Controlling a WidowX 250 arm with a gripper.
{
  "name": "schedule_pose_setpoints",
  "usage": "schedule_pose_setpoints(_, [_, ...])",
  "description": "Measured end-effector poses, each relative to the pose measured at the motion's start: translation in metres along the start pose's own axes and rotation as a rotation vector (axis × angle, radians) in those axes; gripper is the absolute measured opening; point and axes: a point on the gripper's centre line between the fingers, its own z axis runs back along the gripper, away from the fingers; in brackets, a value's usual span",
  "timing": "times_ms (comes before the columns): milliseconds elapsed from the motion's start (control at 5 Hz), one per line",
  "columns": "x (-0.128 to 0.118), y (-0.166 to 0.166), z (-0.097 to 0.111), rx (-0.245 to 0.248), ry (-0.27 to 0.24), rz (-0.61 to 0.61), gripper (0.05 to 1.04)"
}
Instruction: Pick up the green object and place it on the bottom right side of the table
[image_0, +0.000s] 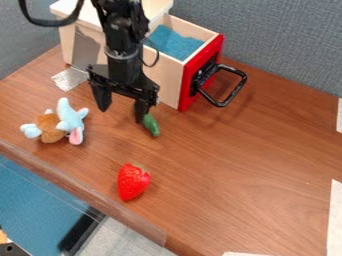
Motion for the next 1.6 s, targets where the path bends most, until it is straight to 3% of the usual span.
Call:
schedule_pose_setpoints(200, [0.001,-0.008,-0.009,-0.001,-0.007,0.023,0.999])
schedule_pose_setpoints(600, [0.017,-0.023,-0.003,-0.021,-0.063,0.071,0.999])
schedule_pose_setpoints(1000, [0.019,-0.028,-0.023,-0.009,-0.030,0.088,0.999])
schedule_pose_setpoints(1200, [0.017,-0.026,-0.029,0.004,-0.018,0.089,0.943])
schedule_pose_setpoints(1600, [0.016,-0.027,-0.029,-0.006,-0.020,0.076,0.356])
